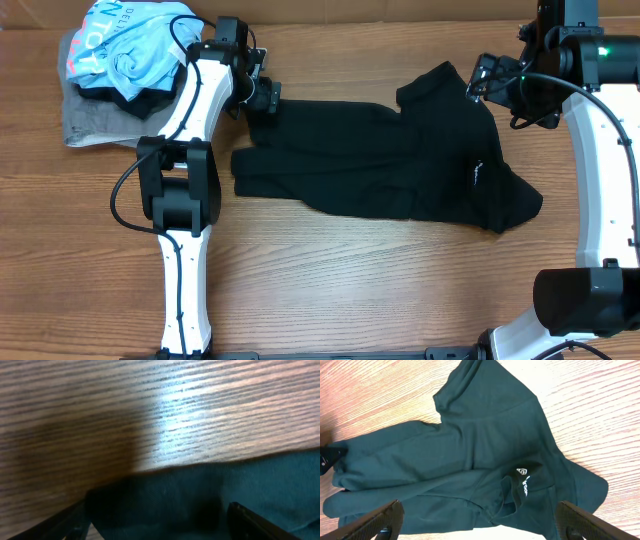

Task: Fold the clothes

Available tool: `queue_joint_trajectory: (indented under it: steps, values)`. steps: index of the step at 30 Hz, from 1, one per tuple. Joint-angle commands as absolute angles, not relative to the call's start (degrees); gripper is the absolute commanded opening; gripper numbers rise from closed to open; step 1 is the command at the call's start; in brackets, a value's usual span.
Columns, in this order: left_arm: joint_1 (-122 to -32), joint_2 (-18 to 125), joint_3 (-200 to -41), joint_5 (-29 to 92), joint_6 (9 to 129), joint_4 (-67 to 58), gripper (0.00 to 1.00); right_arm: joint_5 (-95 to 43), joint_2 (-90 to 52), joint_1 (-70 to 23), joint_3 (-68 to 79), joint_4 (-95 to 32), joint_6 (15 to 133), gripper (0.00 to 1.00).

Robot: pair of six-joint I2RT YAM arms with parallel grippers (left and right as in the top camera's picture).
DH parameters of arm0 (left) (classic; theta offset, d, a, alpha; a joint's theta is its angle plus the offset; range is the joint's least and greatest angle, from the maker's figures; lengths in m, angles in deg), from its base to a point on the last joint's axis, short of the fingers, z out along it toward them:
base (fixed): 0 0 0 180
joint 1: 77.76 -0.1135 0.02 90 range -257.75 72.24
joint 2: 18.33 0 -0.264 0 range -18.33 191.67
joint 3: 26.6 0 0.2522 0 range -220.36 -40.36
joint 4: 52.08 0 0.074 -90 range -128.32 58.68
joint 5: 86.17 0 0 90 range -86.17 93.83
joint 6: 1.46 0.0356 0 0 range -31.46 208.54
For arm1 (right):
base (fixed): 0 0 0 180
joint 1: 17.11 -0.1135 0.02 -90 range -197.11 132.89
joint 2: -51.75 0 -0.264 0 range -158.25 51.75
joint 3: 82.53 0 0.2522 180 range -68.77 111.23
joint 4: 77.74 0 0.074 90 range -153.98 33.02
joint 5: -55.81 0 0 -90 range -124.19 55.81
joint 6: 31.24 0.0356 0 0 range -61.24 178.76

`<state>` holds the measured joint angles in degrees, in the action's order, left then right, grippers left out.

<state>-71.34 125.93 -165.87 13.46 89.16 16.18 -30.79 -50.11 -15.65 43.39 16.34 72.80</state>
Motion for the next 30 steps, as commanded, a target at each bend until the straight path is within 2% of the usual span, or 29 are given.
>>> queue_joint_trajectory:
  steps: [1, 4, 8, 9, 14, 21, 30]
  values:
    - [-70.8, 129.1, -166.4, 14.3, 89.5, 15.7, 0.83, -31.6, -50.5, -15.5, 43.7, 15.9, 72.4, 1.0]
    - [-70.4, 130.3, -166.4, 14.2, 88.5, 15.6, 0.72, -31.6, -50.5, -15.5, 43.7, 15.9, 72.4, 1.0]
    - [-69.7, 131.5, -166.4, 14.0, 88.5, 15.8, 0.44, -31.6, -50.5, -15.5, 43.7, 15.7, 72.4, 0.99]
    - [-69.5, 131.6, -166.4, 13.9, 88.5, 15.8, 0.34, -31.6, -50.5, -15.5, 43.7, 15.6, 72.4, 0.99]
    - [-69.3, 131.5, -168.3, 11.7, 88.0, 17.1, 0.05, -31.6, -50.5, -15.5, 43.7, 14.3, 72.4, 0.98]
    - [-69.3, 130.4, -180.1, 10.3, 85.6, 25.4, 0.04, -31.6, -52.3, -15.5, 43.7, 9.6, 72.4, 0.95]
    - [-67.4, 129.9, -196.5, 9.1, 81.1, 35.8, 0.04, -31.6, -63.1, -15.5, 43.7, -3.0, 73.5, 0.94]
